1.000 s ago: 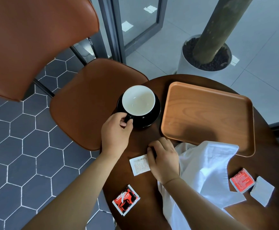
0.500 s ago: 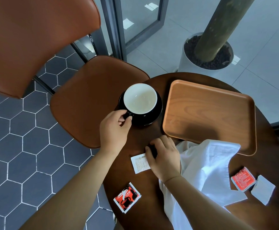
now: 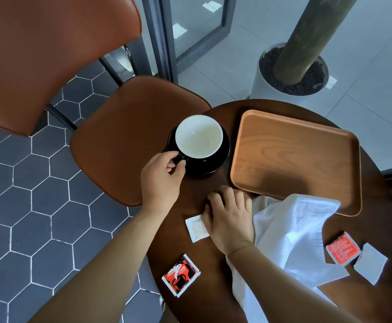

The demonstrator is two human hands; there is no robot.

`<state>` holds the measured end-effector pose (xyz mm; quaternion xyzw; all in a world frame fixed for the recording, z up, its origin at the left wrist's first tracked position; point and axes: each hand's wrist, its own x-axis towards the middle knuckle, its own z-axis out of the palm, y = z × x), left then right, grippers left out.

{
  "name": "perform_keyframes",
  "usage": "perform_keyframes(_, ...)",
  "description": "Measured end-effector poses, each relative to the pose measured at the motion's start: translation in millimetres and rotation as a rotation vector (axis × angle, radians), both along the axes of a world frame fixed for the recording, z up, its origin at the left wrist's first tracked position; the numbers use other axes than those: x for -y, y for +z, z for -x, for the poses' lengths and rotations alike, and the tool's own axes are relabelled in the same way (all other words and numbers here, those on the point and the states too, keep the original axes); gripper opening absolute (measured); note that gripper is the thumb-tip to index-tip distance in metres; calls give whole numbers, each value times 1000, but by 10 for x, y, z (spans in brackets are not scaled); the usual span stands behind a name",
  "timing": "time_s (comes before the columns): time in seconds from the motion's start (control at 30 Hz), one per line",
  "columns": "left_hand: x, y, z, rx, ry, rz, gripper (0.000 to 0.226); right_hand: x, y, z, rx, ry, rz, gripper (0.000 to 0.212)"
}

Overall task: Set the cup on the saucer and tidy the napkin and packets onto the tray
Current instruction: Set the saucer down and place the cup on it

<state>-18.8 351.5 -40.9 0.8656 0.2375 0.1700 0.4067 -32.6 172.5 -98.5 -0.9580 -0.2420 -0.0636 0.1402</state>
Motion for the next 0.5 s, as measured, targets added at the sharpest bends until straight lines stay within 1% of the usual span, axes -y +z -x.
perform_keyframes(0.5,-36,-25,2,-3,-29,-18,26,-4,36,-4,-25,-24,20,20)
